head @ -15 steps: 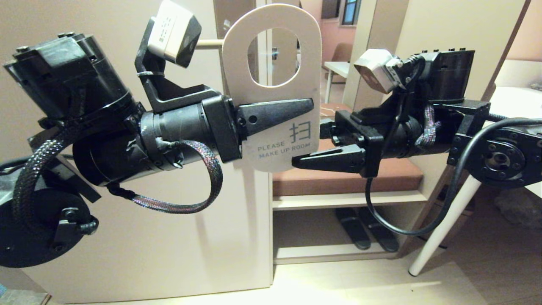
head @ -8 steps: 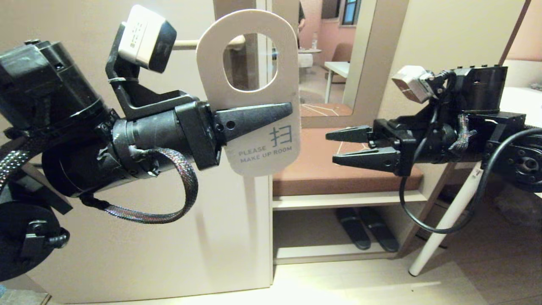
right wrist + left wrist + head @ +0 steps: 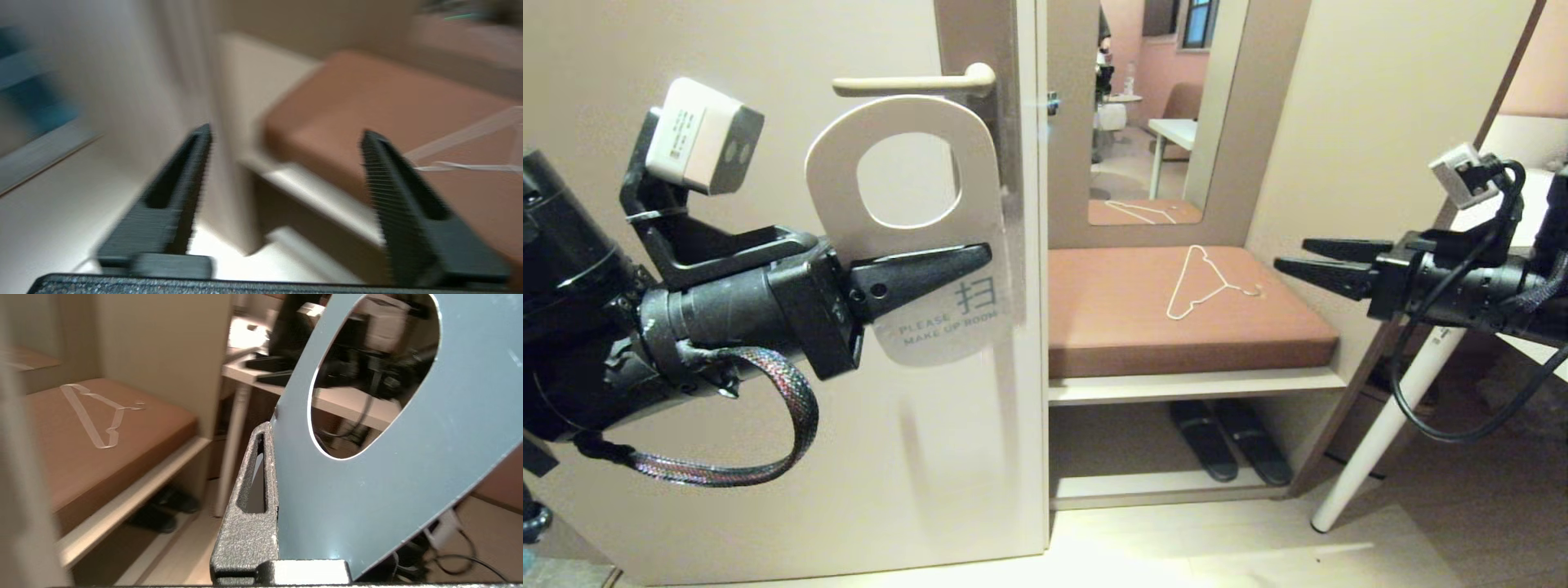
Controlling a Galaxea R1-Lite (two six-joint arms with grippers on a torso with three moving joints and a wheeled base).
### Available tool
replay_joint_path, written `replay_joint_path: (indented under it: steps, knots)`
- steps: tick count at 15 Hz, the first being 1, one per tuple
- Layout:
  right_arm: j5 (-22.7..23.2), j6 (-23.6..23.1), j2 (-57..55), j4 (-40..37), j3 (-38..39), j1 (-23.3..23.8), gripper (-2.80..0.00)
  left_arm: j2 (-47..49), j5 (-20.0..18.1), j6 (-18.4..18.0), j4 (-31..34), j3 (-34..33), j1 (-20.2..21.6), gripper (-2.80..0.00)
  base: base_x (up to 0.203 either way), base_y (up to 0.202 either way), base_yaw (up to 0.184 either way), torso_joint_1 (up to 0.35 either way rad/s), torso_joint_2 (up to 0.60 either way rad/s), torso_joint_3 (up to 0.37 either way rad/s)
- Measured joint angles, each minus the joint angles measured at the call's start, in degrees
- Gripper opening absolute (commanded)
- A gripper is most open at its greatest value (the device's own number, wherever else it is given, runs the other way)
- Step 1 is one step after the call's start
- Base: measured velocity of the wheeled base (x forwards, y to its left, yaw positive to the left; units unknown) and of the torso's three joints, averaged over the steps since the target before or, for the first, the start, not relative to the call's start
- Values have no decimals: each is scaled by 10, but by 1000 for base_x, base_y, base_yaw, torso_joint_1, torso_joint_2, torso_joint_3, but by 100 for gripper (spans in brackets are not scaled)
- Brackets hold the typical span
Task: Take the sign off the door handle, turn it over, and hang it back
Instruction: Hang the sign back with the other side facing out
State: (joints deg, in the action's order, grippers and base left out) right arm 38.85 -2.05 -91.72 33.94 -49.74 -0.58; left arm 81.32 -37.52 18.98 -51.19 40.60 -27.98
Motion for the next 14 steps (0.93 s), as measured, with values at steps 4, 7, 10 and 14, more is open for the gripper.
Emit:
replay_joint_path:
  steps: [4, 7, 10, 14]
  knots:
    - [-115, 30, 21, 122, 69, 15, -280, -35, 9, -1, 2, -27, 62, -280, 0, 0, 0, 0, 0, 0]
    - [-150, 30, 40, 141, 115, 16, -280, -65, 9, -3, 2, -55, 104, -280, 0, 0, 0, 0, 0, 0]
    - [-216, 30, 58, 163, 158, 16, -280, -85, 9, -34, 3, -76, 133, -280, 0, 0, 0, 0, 0, 0]
    - [-246, 25, 113, 164, 236, 23, -280, -93, 9, -90, 3, -97, 174, -280, 0, 0, 0, 0, 0, 0]
